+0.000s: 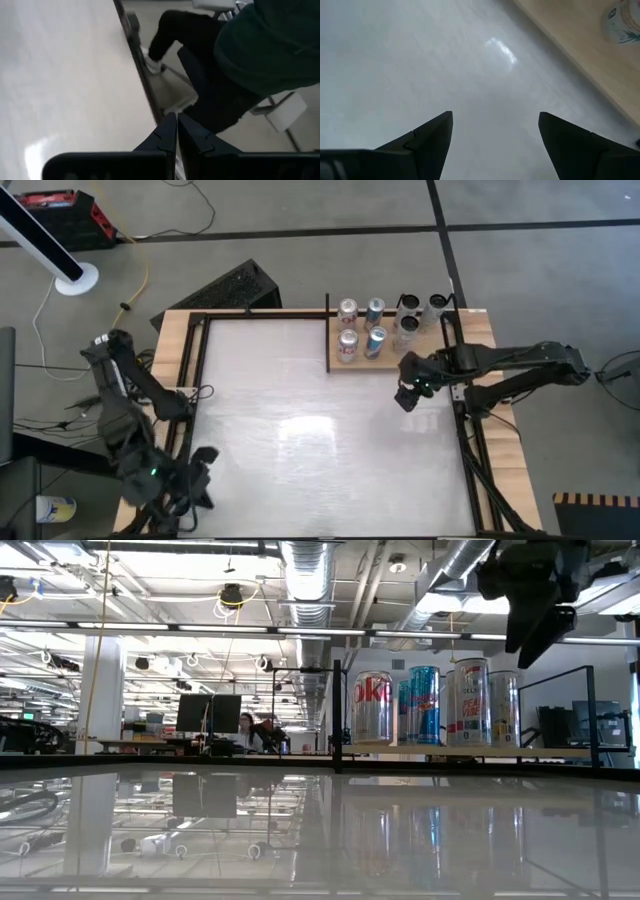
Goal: Place canned beverage on shelf
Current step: Put the white soda can on the shelf aligned with the other white soda can
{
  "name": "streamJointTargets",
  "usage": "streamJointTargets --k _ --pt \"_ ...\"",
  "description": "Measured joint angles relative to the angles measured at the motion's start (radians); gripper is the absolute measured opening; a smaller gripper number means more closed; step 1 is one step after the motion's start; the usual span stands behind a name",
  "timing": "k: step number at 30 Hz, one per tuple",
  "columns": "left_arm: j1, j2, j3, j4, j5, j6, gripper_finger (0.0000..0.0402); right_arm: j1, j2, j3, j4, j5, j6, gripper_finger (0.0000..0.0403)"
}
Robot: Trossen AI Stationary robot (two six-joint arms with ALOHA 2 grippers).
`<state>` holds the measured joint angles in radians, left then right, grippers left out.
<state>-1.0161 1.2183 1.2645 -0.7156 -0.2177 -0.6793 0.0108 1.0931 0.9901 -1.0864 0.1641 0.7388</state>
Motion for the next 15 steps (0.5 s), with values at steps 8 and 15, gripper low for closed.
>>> streamJointTargets --k 8,15 --pt "-0.064 0.082 0.041 -0.162 0.031 -0.138 0.0002 0.087 0.000 0.000 0.037 0.185 0.132 0.0320" --pt "-0.042 0.111 0.039 -0.240 0.136 -0.193 0.0056 0.120 0.000 0.000 0.049 0.320 0.208 0.0320"
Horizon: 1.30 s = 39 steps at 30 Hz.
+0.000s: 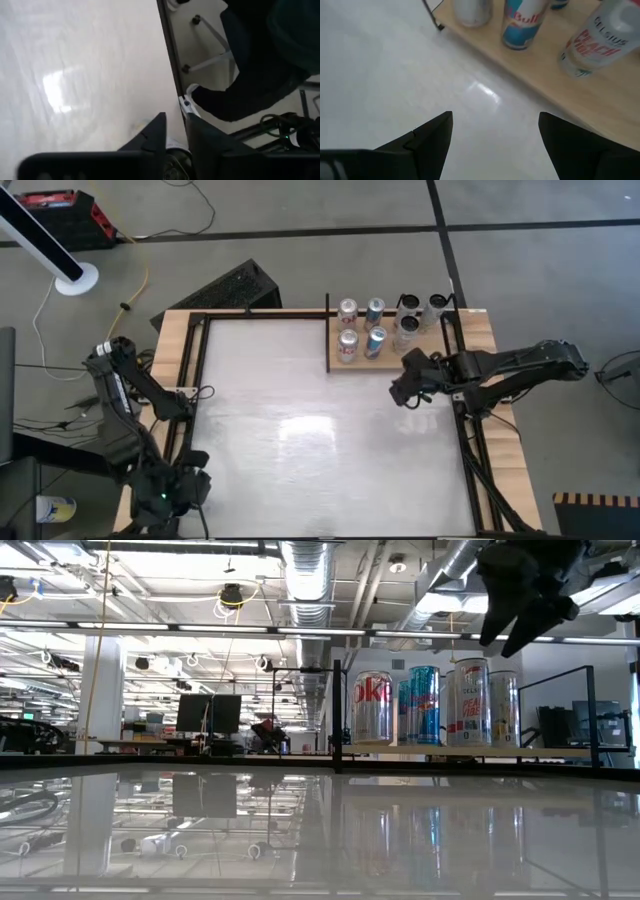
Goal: Place canned beverage on shelf
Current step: Put the white soda can on the shelf aligned with the other white soda can
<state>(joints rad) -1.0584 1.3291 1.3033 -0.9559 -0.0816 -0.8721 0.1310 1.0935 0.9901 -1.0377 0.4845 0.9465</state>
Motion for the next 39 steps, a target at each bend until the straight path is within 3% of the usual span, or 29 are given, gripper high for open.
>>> streamJointTargets --k 14,19,39 --pt "0.005 -0.001 0.000 -0.120 0.105 -0.067 0.0297 0.000 0.000 0.000 0.051 0.113 0.047 0.0320" --pt "-0.004 -0.001 -0.001 -0.123 0.128 -0.097 0.0358 0.000 0.000 0.000 0.057 0.121 0.039 0.0320" --pt "-0.076 0.190 -0.002 -0.124 0.155 -0.025 0.0373 -0.001 0.000 0.000 0.057 0.125 -0.029 0.0320"
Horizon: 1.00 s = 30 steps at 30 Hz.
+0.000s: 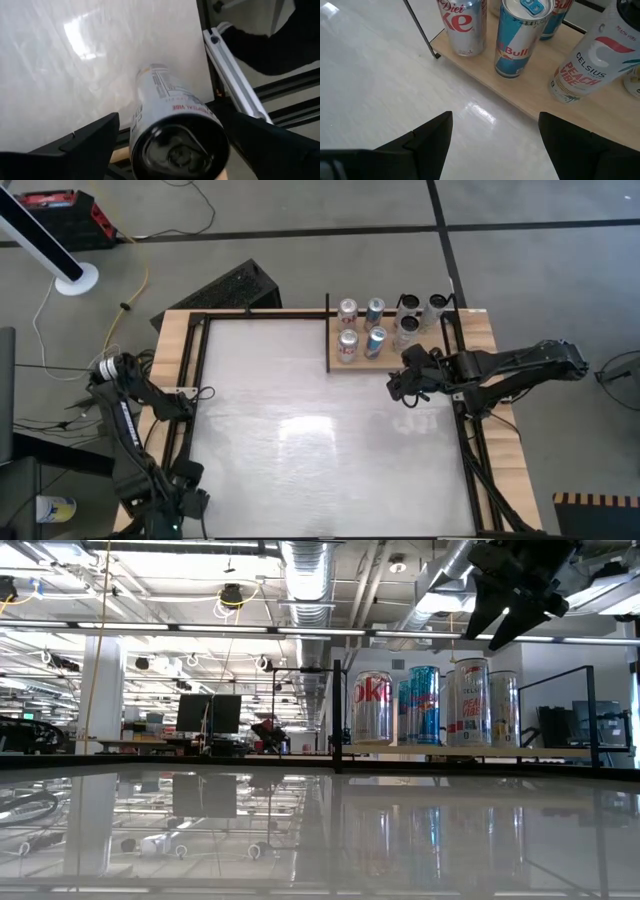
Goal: Place canned beverage on shelf
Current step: Put the white soda can on the shelf aligned with the other white soda can
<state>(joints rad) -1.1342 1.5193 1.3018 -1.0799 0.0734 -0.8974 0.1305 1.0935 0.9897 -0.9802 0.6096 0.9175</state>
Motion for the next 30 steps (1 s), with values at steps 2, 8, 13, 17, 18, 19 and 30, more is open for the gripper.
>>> streamJointTargets --k 2,8,13,17,18,19,30 --pt "0.000 0.014 0.000 -0.001 0.001 0.025 0.0373 0.000 0.000 0.000 0.000 0.000 -0.002 0.0320" --pt "0.000 0.040 0.000 -0.005 -0.001 0.103 0.0373 0.000 0.000 0.000 0.000 0.000 -0.002 0.0320" --pt "0.000 0.048 0.000 -0.047 -0.002 0.109 0.0347 0.000 0.000 0.000 0.000 0.000 -0.002 0.0320" --pt "0.002 0.054 0.000 -0.080 0.028 0.137 0.0282 0.000 0.000 0.000 0.001 0.000 -0.001 0.0320" --pt "0.004 0.053 0.000 -0.081 0.028 0.145 0.0262 0.000 0.000 0.000 0.002 0.000 0.000 0.0320" --pt "0.009 0.053 0.000 -0.082 0.032 0.154 0.0243 0.000 0.000 0.000 0.002 0.000 0.005 0.0320" --pt "0.207 0.052 0.000 -0.177 0.102 0.291 0.0238 0.031 0.000 0.000 0.006 -0.004 0.042 0.0320"
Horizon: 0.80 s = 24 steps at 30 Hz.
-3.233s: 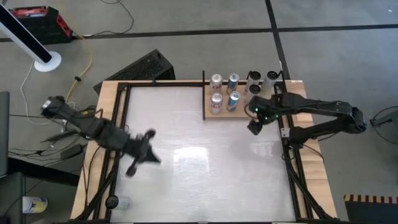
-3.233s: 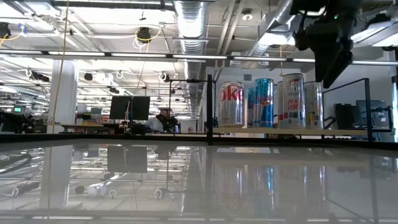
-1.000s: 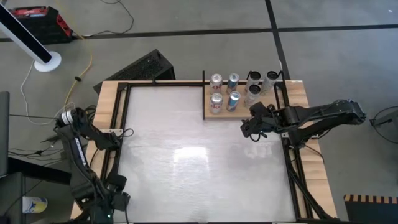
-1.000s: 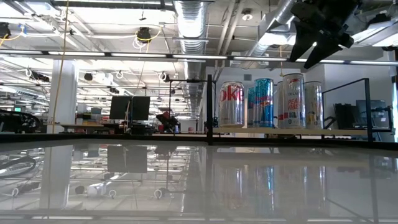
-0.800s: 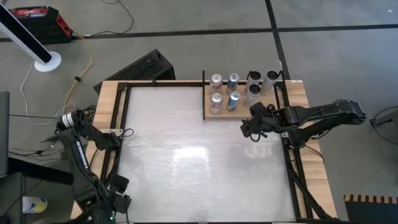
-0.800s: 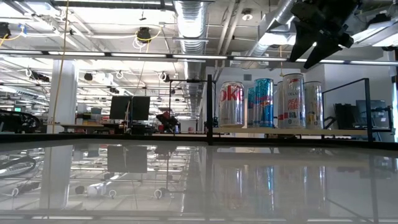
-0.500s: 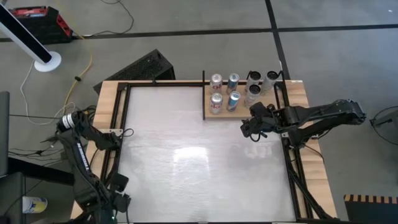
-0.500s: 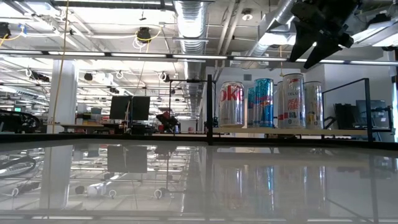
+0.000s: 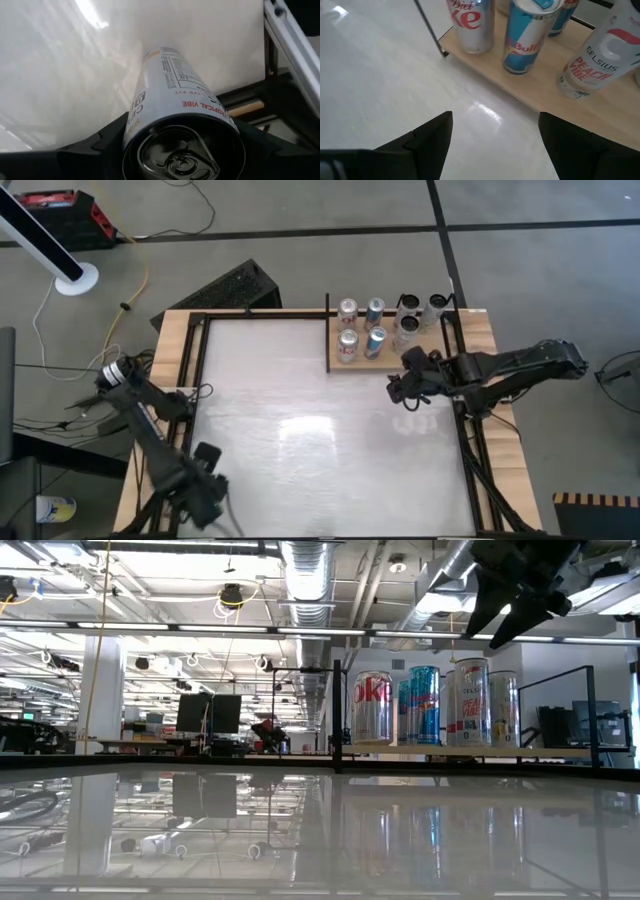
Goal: Place canned beverage on shelf
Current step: Put the white soda can on the shelf aligned with the other white soda can
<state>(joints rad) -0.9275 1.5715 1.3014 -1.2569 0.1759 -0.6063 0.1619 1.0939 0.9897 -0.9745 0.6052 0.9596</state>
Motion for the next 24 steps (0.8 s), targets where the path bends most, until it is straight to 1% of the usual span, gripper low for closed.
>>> streamJointTargets --k 3,5,7,9,12,14,16,17,19,21,24 --pt "0.094 0.001 0.012 -0.002 0.034 0.048 0.0238 0.024 0.000 0.000 0.006 0.000 -0.024 0.0320" --pt "0.158 0.001 0.035 -0.010 0.029 0.086 0.0238 0.045 0.000 0.000 0.011 0.001 -0.048 0.0320" --pt "0.227 0.001 0.070 -0.018 0.003 0.128 0.0238 0.070 0.000 0.000 0.017 0.001 -0.075 0.0320" --pt "0.297 0.001 0.114 -0.010 -0.059 0.157 0.0238 0.103 0.000 0.000 0.010 0.001 -0.101 0.0320" --pt "0.420 0.000 0.176 0.013 -0.130 0.138 0.0238 0.163 0.000 0.000 -0.018 0.002 -0.127 0.0320" --pt "0.511 0.000 0.202 0.040 -0.135 0.109 0.0238 0.205 0.000 -0.001 -0.029 0.004 -0.126 0.0320" --pt "0.601 0.000 0.211 0.093 -0.130 0.054 0.0238 0.258 0.000 -0.014 0.008 0.027 -0.125 0.0320" --pt "0.642 0.000 0.211 0.120 -0.130 0.027 0.0238 0.286 0.000 -0.029 0.047 0.049 -0.128 0.0320" --pt "0.720 0.000 0.198 0.162 -0.129 -0.032 0.0238 0.338 0.000 -0.080 0.191 0.089 -0.165 0.0320" --pt "0.788 0.003 0.186 0.175 -0.128 -0.076 0.0238 0.382 0.010 -0.152 0.385 0.109 -0.241 0.0320" --pt "0.880 0.021 0.186 0.180 -0.119 -0.116 0.0238 0.427 0.046 -0.259 0.711 0.112 -0.400 0.0320"
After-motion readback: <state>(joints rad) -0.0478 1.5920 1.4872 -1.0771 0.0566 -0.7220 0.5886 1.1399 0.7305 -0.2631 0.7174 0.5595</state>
